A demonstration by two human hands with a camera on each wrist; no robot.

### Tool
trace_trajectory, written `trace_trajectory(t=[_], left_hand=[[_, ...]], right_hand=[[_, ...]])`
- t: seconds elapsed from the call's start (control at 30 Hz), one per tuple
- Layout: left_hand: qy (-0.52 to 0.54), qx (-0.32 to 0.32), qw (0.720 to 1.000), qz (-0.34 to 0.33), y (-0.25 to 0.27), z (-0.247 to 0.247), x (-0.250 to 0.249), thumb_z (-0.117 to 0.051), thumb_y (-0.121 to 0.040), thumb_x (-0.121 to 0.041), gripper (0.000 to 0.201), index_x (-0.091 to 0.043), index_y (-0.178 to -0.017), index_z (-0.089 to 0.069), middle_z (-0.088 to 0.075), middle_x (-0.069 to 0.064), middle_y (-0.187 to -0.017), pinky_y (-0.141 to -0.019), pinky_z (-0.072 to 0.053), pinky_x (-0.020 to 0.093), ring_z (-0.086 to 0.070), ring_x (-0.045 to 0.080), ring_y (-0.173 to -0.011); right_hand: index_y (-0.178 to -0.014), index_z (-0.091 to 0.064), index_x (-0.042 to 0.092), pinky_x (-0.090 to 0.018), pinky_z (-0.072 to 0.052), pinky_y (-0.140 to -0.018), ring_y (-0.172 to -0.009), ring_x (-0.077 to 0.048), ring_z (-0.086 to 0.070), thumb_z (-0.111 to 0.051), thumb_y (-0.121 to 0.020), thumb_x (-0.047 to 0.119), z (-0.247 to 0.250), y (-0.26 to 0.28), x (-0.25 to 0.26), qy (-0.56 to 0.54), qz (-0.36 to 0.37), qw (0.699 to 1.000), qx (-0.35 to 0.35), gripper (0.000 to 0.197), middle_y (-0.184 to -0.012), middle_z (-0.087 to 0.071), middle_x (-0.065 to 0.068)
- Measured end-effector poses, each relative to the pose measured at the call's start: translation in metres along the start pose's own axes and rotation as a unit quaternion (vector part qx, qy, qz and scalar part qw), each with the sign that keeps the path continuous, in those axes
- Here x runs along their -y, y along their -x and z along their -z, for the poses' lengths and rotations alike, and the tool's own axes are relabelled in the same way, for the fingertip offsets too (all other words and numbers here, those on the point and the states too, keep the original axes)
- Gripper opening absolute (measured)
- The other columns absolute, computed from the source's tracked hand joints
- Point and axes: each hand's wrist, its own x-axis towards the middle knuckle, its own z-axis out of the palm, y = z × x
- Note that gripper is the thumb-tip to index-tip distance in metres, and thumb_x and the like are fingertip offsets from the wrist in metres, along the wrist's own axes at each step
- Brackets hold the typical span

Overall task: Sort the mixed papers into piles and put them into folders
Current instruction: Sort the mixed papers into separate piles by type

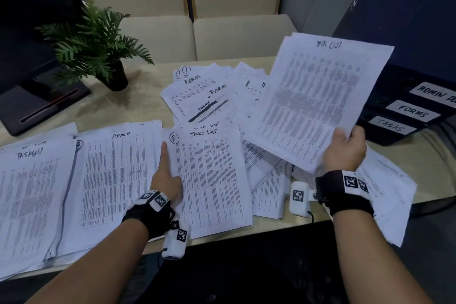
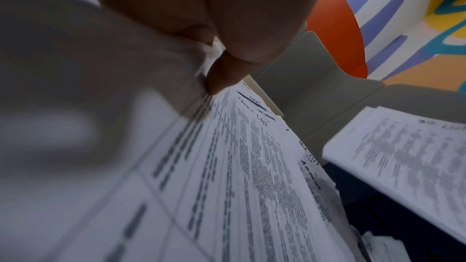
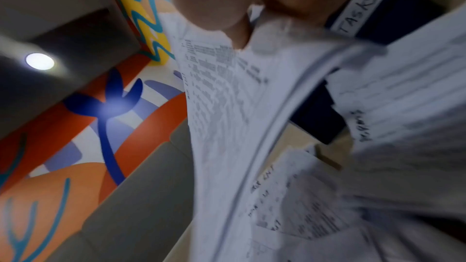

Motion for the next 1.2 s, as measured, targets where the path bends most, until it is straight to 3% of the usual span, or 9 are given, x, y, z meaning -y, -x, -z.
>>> trace_trajectory(t=[0.13, 0.27, 0.33, 0.5, 0.6, 0.73, 0.83, 1.1, 1.2], left_hand=[[0.012, 0.015, 1.0, 0.0, -0.006, -0.005, -0.002, -0.041, -0.085, 0.007, 0.053, -0.023, -0.124, -0.059, -0.063, 0.004, -0.124, -0.043, -0.045, 0.02, -0.058, 0.017, -0.053], [0.027, 0.019, 0.999, 0.004, -0.005, -0.011, -0.008, -0.048, -0.098, -0.026, 0.026, -0.013, -0.108, -0.067, -0.067, 0.008, -0.107, -0.081, -0.047, 0.03, -0.062, 0.024, -0.094], [0.008, 0.013, 1.0, 0.004, -0.003, -0.013, -0.009, -0.051, -0.096, -0.034, 0.03, -0.01, -0.109, -0.065, -0.062, 0.004, -0.103, -0.083, -0.042, 0.029, -0.057, 0.022, -0.096], [-0.051, -0.005, 0.998, 0.03, -0.005, -0.017, -0.005, -0.062, -0.089, -0.023, 0.014, -0.013, -0.094, -0.055, -0.062, 0.009, -0.085, -0.052, -0.036, 0.022, -0.053, 0.018, -0.06], [-0.078, -0.003, 0.997, 0.029, -0.01, -0.015, -0.002, -0.06, -0.09, -0.022, 0.014, -0.011, -0.097, -0.056, -0.062, 0.009, -0.091, -0.065, -0.04, 0.025, -0.056, 0.023, -0.075], [-0.084, 0.005, 0.996, 0.033, -0.012, -0.012, 0.002, -0.059, -0.092, -0.023, 0.023, -0.008, -0.109, -0.059, -0.063, 0.011, -0.109, -0.08, -0.044, 0.029, -0.058, 0.027, -0.096], [-0.094, 0.007, 0.995, 0.03, -0.012, -0.011, 0.0, -0.057, -0.092, -0.021, 0.024, -0.007, -0.112, -0.058, -0.063, 0.013, -0.114, -0.088, -0.045, 0.034, -0.058, 0.03, -0.102], [0.009, 0.009, 1.0, 0.025, 0.002, -0.019, -0.013, -0.067, -0.085, -0.031, 0.023, -0.015, -0.086, -0.051, -0.061, 0.005, -0.075, -0.05, -0.038, 0.023, -0.053, 0.02, -0.056], [-0.037, 0.006, 0.999, -0.028, 0.008, -0.018, -0.019, -0.065, -0.084, -0.018, 0.018, -0.015, -0.089, -0.048, -0.06, 0.002, -0.085, -0.061, -0.04, 0.025, -0.054, 0.018, -0.069]], right_hand=[[-0.095, -0.059, 0.01, -0.019, -0.042, -0.058, -0.068, -0.011, -0.053, -0.052, -0.095, 0.011, -0.015, 0.019, -0.009, 0.032, -0.015, 0.985, 0.171, 0.007, -0.083, -0.06, 0.0], [-0.119, -0.059, 0.002, -0.021, -0.037, -0.085, -0.103, -0.014, -0.053, -0.053, -0.097, 0.014, -0.037, 0.061, -0.044, 0.124, -0.043, 0.919, 0.372, 0.026, -0.111, -0.056, 0.002], [-0.1, -0.064, 0.004, -0.023, -0.041, -0.074, -0.093, -0.02, -0.058, -0.053, -0.097, 0.014, -0.041, 0.073, -0.056, 0.142, -0.066, 0.901, 0.404, 0.015, -0.097, -0.063, -0.003], [-0.072, -0.051, 0.002, -0.028, -0.028, -0.057, -0.067, -0.021, -0.044, -0.053, -0.095, 0.016, -0.043, 0.073, -0.062, 0.199, -0.087, 0.894, 0.392, 0.026, -0.068, -0.046, -0.006], [-0.099, -0.062, 0.004, -0.027, -0.039, -0.075, -0.093, -0.027, -0.057, -0.047, -0.099, 0.016, -0.034, 0.056, -0.058, 0.188, -0.113, 0.947, 0.234, 0.019, -0.097, -0.06, -0.01], [-0.065, -0.045, 0.017, -0.025, -0.032, -0.05, -0.064, -0.022, -0.044, -0.048, -0.098, 0.012, -0.02, 0.042, -0.056, 0.088, -0.127, 0.978, 0.141, 0.033, -0.067, -0.049, -0.001], [-0.069, -0.05, 0.017, -0.023, -0.035, -0.053, -0.063, -0.019, -0.046, -0.051, -0.097, 0.014, -0.02, 0.047, -0.06, 0.067, -0.127, 0.971, 0.192, 0.028, -0.067, -0.051, 0.001], [-0.091, -0.062, 0.001, -0.032, -0.049, -0.071, -0.08, -0.031, -0.062, -0.053, -0.097, 0.018, -0.035, 0.093, -0.071, 0.144, -0.083, 0.889, 0.426, 0.02, -0.087, -0.067, -0.013], [-0.097, -0.061, 0.006, -0.03, -0.047, -0.073, -0.089, -0.03, -0.063, -0.057, -0.095, 0.023, -0.036, 0.096, -0.065, 0.154, -0.085, 0.893, 0.415, 0.018, -0.095, -0.067, -0.012]])
